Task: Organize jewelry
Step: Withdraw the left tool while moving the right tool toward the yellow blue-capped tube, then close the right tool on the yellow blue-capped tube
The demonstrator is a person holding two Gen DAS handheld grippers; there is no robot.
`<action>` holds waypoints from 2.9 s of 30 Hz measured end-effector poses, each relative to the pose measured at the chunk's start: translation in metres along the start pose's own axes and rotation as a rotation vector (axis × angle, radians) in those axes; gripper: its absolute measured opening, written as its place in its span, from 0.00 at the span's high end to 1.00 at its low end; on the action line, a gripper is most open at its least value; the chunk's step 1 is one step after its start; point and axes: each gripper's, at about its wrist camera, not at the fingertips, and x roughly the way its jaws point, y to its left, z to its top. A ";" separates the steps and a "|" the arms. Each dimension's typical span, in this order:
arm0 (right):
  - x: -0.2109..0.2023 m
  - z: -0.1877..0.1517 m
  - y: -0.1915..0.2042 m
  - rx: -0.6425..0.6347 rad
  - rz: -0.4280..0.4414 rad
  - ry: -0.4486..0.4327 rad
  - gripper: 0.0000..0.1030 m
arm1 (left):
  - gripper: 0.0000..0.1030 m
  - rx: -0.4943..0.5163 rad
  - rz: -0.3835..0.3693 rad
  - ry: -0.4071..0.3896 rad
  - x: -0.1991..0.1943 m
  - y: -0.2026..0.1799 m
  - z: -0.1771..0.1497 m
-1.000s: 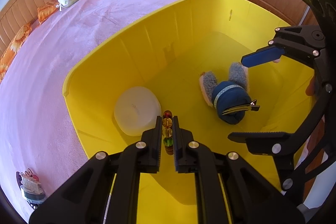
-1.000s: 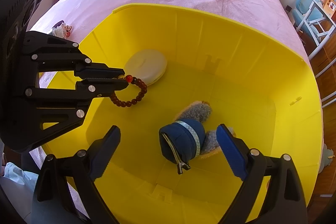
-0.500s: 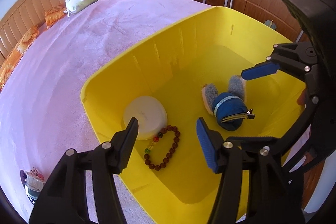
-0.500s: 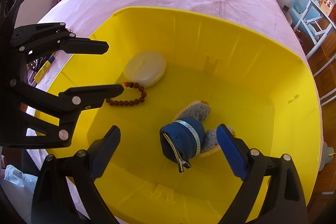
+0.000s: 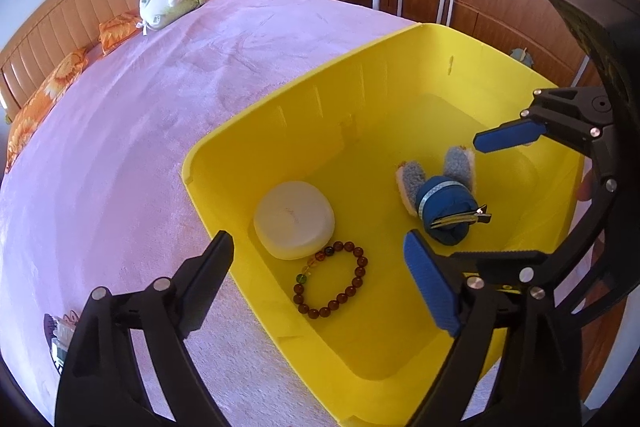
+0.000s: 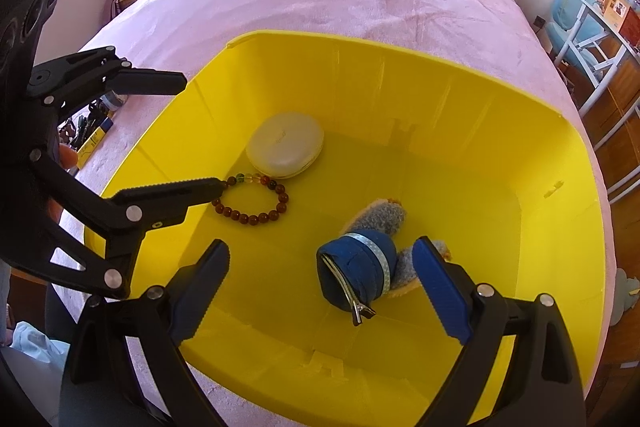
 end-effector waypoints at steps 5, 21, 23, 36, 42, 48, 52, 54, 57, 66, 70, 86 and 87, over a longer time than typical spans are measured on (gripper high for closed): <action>-0.008 0.002 0.002 0.020 -0.011 -0.033 0.09 | 0.17 -0.024 0.027 -0.057 -0.021 0.013 -0.004; -0.034 0.058 0.167 -0.222 0.118 -0.202 0.07 | 0.17 -0.217 0.197 -0.151 -0.138 0.146 -0.130; -0.028 0.061 0.188 -0.249 0.140 -0.199 0.07 | 0.17 -0.242 0.222 -0.149 -0.146 0.161 -0.151; 0.018 0.068 0.295 -0.338 0.217 -0.158 0.04 | 0.17 -0.220 0.316 -0.138 -0.180 0.188 -0.245; 0.048 0.065 0.319 -0.311 0.232 -0.120 0.03 | 0.17 -0.250 0.359 -0.129 -0.172 0.195 -0.280; 0.091 0.075 0.335 -0.218 0.237 -0.047 0.04 | 0.17 -0.385 0.307 -0.155 -0.163 0.219 -0.302; 0.114 0.084 0.348 -0.202 0.211 -0.034 0.04 | 0.17 -0.393 0.303 -0.158 -0.155 0.226 -0.307; 0.124 0.089 0.353 -0.197 0.203 -0.030 0.04 | 0.17 -0.392 0.301 -0.165 -0.153 0.229 -0.312; 0.138 0.093 0.361 -0.196 0.181 -0.019 0.04 | 0.17 -0.406 0.296 -0.173 -0.152 0.234 -0.322; 0.166 0.099 0.373 -0.190 0.150 0.018 0.31 | 0.17 -0.433 0.269 -0.194 -0.152 0.240 -0.337; 0.170 0.097 0.379 -0.208 0.171 0.056 0.40 | 0.17 -0.436 0.256 -0.207 -0.152 0.237 -0.338; 0.127 0.074 0.378 -0.220 0.225 0.011 0.83 | 0.17 -0.429 0.257 -0.207 -0.156 0.228 -0.335; 0.122 0.071 0.379 -0.231 0.221 0.003 0.83 | 0.17 -0.427 0.258 -0.204 -0.156 0.226 -0.333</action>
